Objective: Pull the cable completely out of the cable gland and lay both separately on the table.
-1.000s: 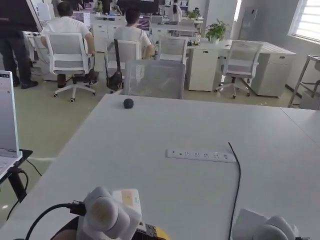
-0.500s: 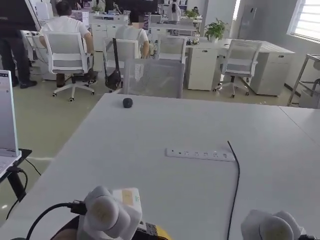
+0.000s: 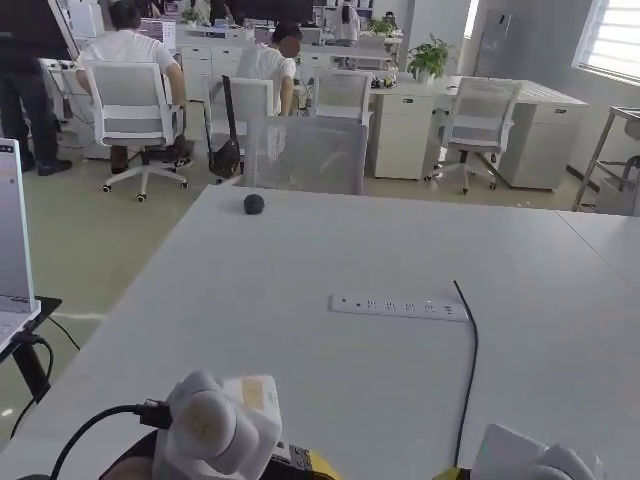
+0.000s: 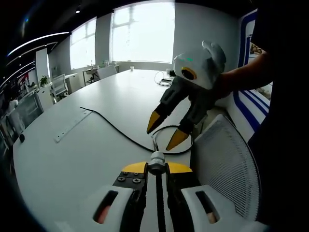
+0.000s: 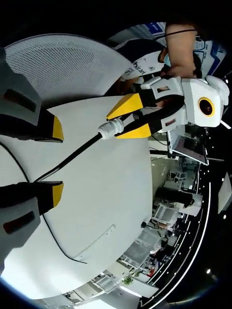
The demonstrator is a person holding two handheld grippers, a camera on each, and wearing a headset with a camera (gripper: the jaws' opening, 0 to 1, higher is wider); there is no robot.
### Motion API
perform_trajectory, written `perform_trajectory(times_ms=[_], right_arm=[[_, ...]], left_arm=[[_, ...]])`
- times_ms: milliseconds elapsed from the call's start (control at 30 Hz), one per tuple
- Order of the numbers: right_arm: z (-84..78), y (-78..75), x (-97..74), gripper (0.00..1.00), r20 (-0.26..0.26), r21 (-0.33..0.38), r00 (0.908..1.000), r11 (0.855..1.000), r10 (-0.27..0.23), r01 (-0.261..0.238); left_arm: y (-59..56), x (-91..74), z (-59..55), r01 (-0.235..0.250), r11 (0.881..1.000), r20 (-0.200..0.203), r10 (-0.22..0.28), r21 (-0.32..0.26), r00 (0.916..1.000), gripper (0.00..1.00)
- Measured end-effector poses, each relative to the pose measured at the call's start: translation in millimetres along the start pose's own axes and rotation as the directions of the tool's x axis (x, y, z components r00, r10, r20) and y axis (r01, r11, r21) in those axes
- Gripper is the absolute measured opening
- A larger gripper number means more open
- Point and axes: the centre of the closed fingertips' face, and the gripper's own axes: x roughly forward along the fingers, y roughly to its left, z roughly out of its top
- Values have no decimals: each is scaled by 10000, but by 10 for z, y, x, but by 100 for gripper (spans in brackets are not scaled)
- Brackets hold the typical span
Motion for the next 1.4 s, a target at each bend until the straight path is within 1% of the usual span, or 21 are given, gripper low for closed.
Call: perform_trajectory(times_ms=[67, 133, 200, 233, 267, 300, 333, 400, 467, 500, 533, 600, 667, 733, 967, 1100, 1167, 1267, 1300, 1367, 1400], right_arm=[[106, 53, -15, 28, 122, -578, 9999, 9983, 66, -59], [225, 115, 2, 27, 371, -1235, 9992, 9923, 165, -118], [281, 185, 26, 22, 418, -1563, 9984, 9872, 376, -306], [297, 212, 41, 21, 394, -1598, 9984, 9866, 401, -333], [329, 229, 72, 20, 429, -1961, 9983, 9801, 396, -304], [332, 245, 94, 20, 373, -2160, 9984, 9758, 424, -334], [318, 278, 122, 21, 197, -2356, 9984, 9707, 535, -473], [325, 303, 147, 20, 156, -2461, 9983, 9679, 562, -506], [326, 319, 153, 16, 106, -2551, 9979, 9651, 646, -598], [323, 317, 158, 14, 44, -2790, 9979, 9584, 640, -602], [317, 309, 160, 13, -1, -2845, 9981, 9569, 609, -584], [301, 295, 163, 11, -69, -2849, 9981, 9567, 605, -599], [293, 291, 160, 5, -113, -2713, 9977, 9601, 670, -676], [300, 285, 151, 3, -85, -2708, 9976, 9602, 682, -680], [307, 274, 145, 1, -9, -2582, 9982, 9644, 595, -577], [312, 257, 126, 0, 142, -1933, 9984, 9798, 543, -506], [296, 257, 122, 0, 207, -1523, 9979, 9867, 610, -571], [231, 213, 124, 0, 42, -1241, 9989, 9912, 477, -468], [194, 193, 123, 0, -32, -1039, 9991, 9937, 427, -428], [138, 153, 115, 0, -55, -396, 9992, 9984, 397, -399], [111, 130, 109, 0, -112, -255, 9994, 9991, 338, -341]], left_arm=[[0, 2, 3, 15, 10000, -3, -15, -8, 10000, 15], [-5, 4, 1, 24, 10000, -2, -24, 13, 10000, 15], [-18, 9, -4, 58, 10000, 6, -58, -12, 10000, 15], [-22, 12, -4, 73, 10000, 17, -73, -19, 10000, 15], [-24, 15, -11, 78, 10000, 24, -78, -24, 10000, 15], [-25, 17, -15, 79, 10000, 17, -79, -20, 10000, 15], [-29, 16, -16, 84, 10000, 9, -84, -24, 10000, 15], [-32, 14, -13, 91, 10000, 20, -91, -28, 10000, 15], [-37, 11, -6, 102, 9999, 31, -102, -8, 9999, 15], [-35, 9, -6, 92, 10000, 32, -92, -25, 10000, 15], [-30, 9, -7, 81, 10000, 30, -81, -23, 10000, 15], [-25, 7, -11, 78, 10000, 31, -78, -40, 10000, 15], [-27, 5, -18, 105, 9999, 4, -105, -61, 9999, 15], [-31, 4, -32, 117, 9999, -43, -117, -36, 9999, 15], [-32, -4, -10, 72, 10000, 14, -72, -11, 10000, 15], [-24, -8, 6, 71, 10000, 79, -71, -42, 9999, 15], [-32, -4, 18, 74, 10000, 73, -74, 7, 9999, 15], [-35, -1, 39, 65, 9999, 100, -66, 104, 9999, 15], [-35, -4, 41, 65, 9999, 107, -66, 114, 9999, 15], [-33, -15, 44, 76, 9999, 131, -77, 137, 9999, 15], [-32, -20, 45, 74, 9999, 145, -76, 148, 9999, 15]])
